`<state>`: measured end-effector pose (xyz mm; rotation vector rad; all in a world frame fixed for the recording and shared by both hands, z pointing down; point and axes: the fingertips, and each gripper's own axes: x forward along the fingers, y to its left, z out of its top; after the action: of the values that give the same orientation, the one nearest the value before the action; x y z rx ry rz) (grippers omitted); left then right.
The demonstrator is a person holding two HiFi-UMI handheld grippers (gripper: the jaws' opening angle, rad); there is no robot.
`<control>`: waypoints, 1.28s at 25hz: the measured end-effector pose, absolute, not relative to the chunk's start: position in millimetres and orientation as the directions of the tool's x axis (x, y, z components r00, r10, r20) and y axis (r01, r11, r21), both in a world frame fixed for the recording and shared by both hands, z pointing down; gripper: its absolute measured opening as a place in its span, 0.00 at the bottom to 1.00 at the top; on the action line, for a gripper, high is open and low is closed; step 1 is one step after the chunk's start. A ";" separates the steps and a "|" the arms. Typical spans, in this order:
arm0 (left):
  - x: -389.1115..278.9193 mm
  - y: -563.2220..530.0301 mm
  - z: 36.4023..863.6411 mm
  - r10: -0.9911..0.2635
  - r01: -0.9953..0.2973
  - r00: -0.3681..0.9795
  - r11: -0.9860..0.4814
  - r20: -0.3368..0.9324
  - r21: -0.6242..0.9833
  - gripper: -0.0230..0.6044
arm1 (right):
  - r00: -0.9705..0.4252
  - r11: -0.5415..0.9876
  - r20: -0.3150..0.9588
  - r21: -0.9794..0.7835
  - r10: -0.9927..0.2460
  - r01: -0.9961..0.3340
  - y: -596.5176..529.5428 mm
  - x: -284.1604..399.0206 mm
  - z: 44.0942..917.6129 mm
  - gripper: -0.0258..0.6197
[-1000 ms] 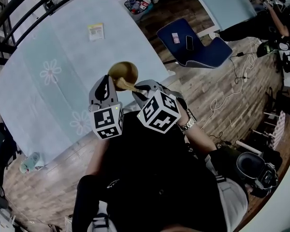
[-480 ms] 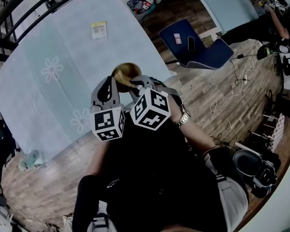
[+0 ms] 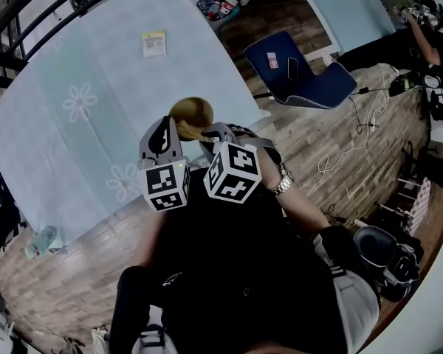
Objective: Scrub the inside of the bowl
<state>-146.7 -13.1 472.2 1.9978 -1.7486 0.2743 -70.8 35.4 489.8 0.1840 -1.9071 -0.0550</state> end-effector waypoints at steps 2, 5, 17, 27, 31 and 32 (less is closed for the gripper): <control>-151.9 -12.9 481.7 -0.877 -0.979 0.150 -0.068 0.456 0.192 0.07 | -0.320 0.986 0.936 0.108 -0.143 -0.123 35.8 -68.2 491.5 0.12; -161.3 -13.7 499.3 -0.871 -0.983 0.124 -0.042 0.475 0.179 0.07 | -0.321 0.981 0.935 0.101 -0.150 -0.164 34.6 -65.4 494.0 0.12; -176.8 -18.4 624.4 -0.751 -0.947 0.069 0.158 0.657 0.281 0.07 | -0.557 0.778 0.697 0.002 -0.452 -0.628 -7.4 -65.2 460.2 0.12; -173.5 -34.5 689.8 -0.659 -0.903 0.101 0.255 0.745 0.347 0.07 | -0.549 0.685 0.659 -0.070 -0.514 -0.725 -2.1 -51.4 464.8 0.12; -173.8 -33.1 703.0 -0.641 -0.885 0.104 0.290 0.760 0.365 0.07 | -0.540 0.665 0.657 -0.079 -0.526 -0.743 1.1 -47.5 466.8 0.12; -174.4 -32.4 705.1 -0.639 -0.883 0.102 0.295 0.762 0.365 0.07 | -0.538 0.662 0.659 -0.080 -0.526 -0.745 1.4 -46.2 467.6 0.12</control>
<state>-174.4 -32.4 705.1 1.4226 -1.6144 0.3226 -46.2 1.4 467.6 0.9791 -2.2716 0.4724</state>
